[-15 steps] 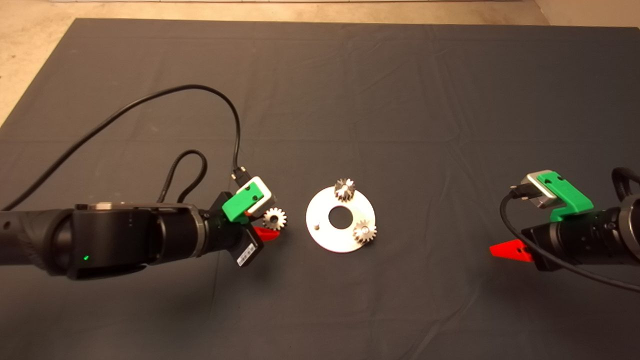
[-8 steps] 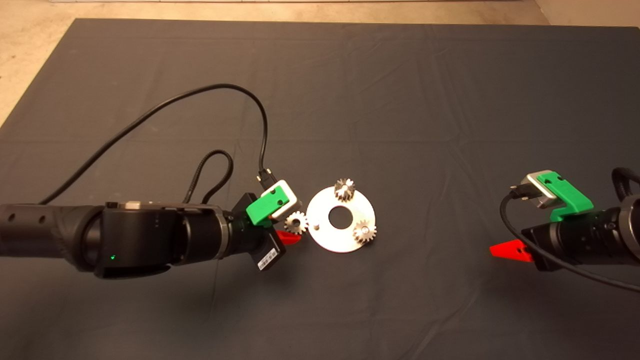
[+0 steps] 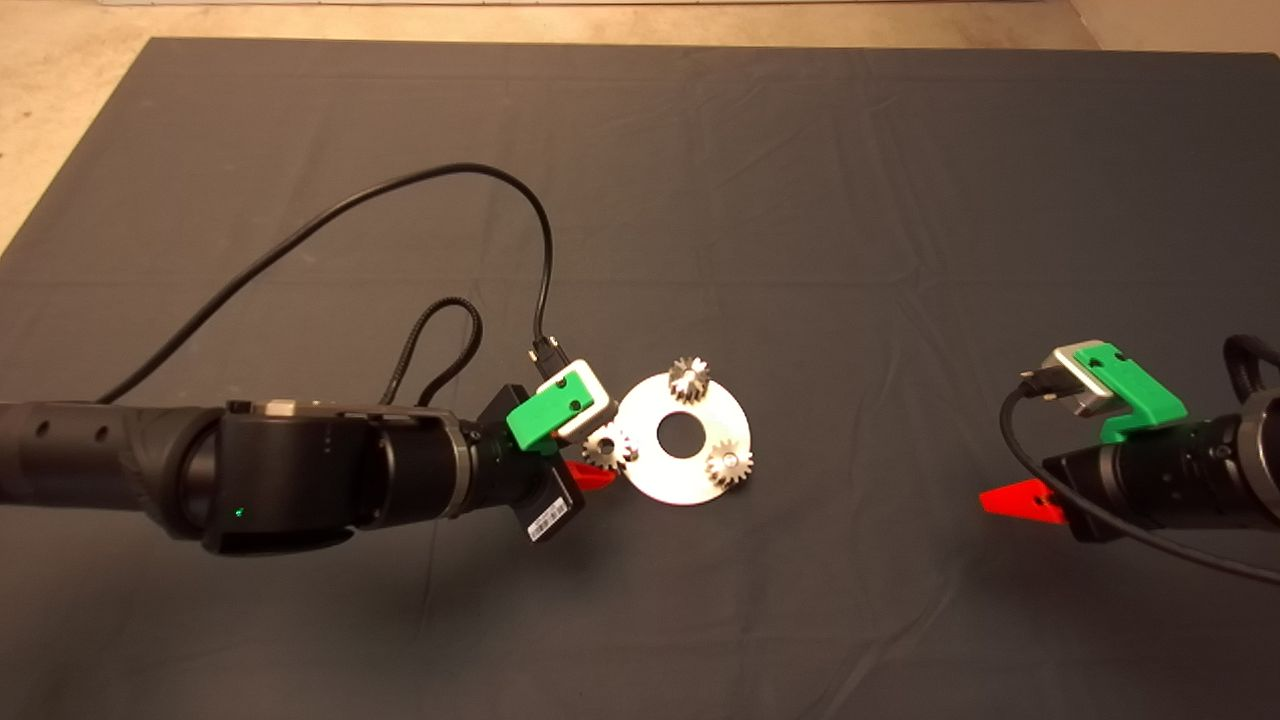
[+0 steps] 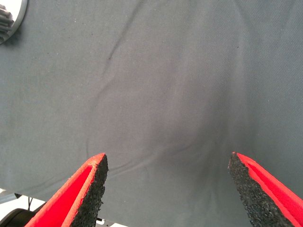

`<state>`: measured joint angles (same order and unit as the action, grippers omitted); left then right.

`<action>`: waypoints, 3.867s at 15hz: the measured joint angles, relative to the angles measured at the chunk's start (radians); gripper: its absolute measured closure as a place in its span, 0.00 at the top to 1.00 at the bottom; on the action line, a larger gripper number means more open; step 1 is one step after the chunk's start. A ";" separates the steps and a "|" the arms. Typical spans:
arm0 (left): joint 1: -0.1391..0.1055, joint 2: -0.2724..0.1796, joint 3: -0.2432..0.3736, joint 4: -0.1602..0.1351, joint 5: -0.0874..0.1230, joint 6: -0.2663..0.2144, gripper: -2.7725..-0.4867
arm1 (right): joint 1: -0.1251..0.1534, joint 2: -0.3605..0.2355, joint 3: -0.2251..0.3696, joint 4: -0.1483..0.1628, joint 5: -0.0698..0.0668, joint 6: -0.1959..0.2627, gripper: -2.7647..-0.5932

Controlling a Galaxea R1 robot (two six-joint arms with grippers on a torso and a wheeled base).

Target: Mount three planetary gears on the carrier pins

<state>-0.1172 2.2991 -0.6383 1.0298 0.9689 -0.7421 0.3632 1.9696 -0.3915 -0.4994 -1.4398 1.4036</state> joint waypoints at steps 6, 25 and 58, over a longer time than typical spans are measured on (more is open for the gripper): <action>0.000 0.047 -0.053 0.000 -0.001 0.007 0.03 | 0.000 0.000 0.000 0.000 0.000 0.000 0.60; 0.034 0.077 -0.108 0.000 -0.038 0.050 0.03 | 0.000 0.001 0.000 0.009 0.000 0.001 0.60; 0.042 0.081 -0.162 -0.005 -0.079 0.149 0.02 | 0.000 0.001 0.000 0.014 0.000 0.001 0.60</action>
<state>-0.0753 2.3804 -0.8002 1.0248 0.8898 -0.5930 0.3628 1.9709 -0.3915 -0.4849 -1.4394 1.4051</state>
